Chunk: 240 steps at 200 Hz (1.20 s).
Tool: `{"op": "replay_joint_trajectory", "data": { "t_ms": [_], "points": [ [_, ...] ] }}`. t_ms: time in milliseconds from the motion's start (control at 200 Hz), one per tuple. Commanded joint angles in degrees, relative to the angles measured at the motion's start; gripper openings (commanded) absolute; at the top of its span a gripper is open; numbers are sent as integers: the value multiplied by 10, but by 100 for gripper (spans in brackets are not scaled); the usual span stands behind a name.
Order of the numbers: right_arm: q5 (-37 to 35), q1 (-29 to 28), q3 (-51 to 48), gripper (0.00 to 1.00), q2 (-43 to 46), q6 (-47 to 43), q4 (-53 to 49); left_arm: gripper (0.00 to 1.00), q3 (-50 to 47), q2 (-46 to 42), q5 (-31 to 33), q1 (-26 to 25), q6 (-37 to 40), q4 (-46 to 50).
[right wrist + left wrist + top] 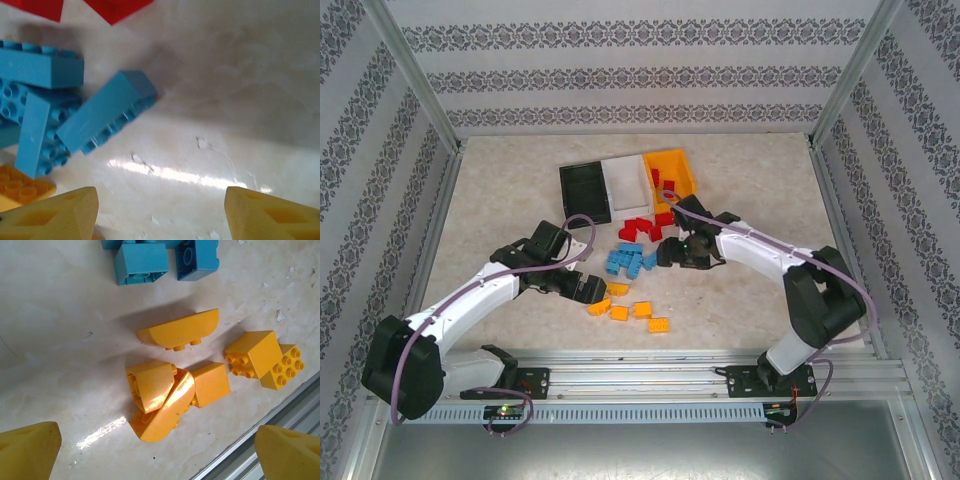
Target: Sort the legos into containers by color
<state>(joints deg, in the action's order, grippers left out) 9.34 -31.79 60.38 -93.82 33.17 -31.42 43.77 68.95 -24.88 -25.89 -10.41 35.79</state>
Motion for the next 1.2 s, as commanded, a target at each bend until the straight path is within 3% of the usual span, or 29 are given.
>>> {"op": "replay_joint_trajectory", "data": {
  "t_ms": [0,415,625,754,1144,1194],
  "points": [
    [-2,-21,41,68,-33,25,18,100,13,3,11,-7,15,19],
    [-45,-32,114,66,-136,68,-11,100,13,1,9,-7,14,20],
    [-48,-35,98,58,-140,73,-11,100,13,-4,10,-7,15,20],
    [-50,-35,78,50,-134,77,-2,100,13,-7,9,-7,14,20],
    [-72,-35,62,9,-86,74,0,100,13,-12,12,-7,15,20],
    [-74,-35,62,9,-74,71,-1,100,14,-13,11,-7,15,20]
  ]
}}
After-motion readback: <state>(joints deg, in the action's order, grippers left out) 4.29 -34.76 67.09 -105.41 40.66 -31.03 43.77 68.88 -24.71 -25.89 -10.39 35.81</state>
